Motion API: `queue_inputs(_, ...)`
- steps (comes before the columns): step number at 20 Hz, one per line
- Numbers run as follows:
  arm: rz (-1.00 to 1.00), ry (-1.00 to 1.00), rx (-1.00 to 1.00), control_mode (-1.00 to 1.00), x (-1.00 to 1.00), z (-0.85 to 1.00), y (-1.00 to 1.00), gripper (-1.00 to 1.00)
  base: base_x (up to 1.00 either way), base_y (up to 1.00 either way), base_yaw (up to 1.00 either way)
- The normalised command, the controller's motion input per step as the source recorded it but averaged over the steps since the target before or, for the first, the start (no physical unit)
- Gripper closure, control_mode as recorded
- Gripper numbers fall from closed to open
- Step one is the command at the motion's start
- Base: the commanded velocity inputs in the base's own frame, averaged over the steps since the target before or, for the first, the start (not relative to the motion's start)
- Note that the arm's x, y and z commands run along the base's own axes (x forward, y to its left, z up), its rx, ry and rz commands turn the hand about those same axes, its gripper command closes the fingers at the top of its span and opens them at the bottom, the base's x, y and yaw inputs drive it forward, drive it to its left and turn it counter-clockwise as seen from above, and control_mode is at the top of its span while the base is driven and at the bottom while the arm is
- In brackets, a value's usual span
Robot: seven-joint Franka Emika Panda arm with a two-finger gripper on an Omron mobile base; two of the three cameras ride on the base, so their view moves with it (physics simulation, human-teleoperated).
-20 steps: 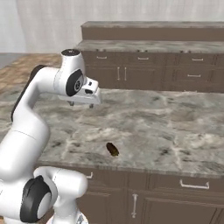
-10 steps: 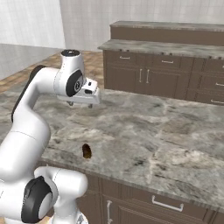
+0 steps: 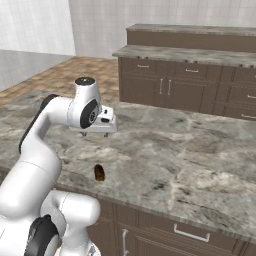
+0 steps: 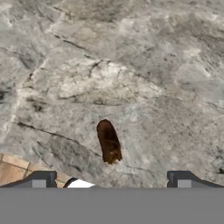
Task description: Place the sweet potato in the correct fridge rack based on whether it is a fruit or vegetable. Finally, close the fridge door.
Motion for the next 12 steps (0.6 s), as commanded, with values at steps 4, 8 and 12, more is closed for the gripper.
queue_inputs(4,0.08,0.06,-0.17,-1.00,-0.16,-1.00,0.04,-1.00,0.00,0.00,0.00)
queue_inputs(8,0.05,0.00,-0.12,-1.00,-0.01,-0.92,0.02,-1.00,0.00,0.00,0.00)
queue_inputs(12,0.02,0.00,0.00,-1.00,0.00,-0.68,0.00,-1.00,0.00,0.00,0.00)
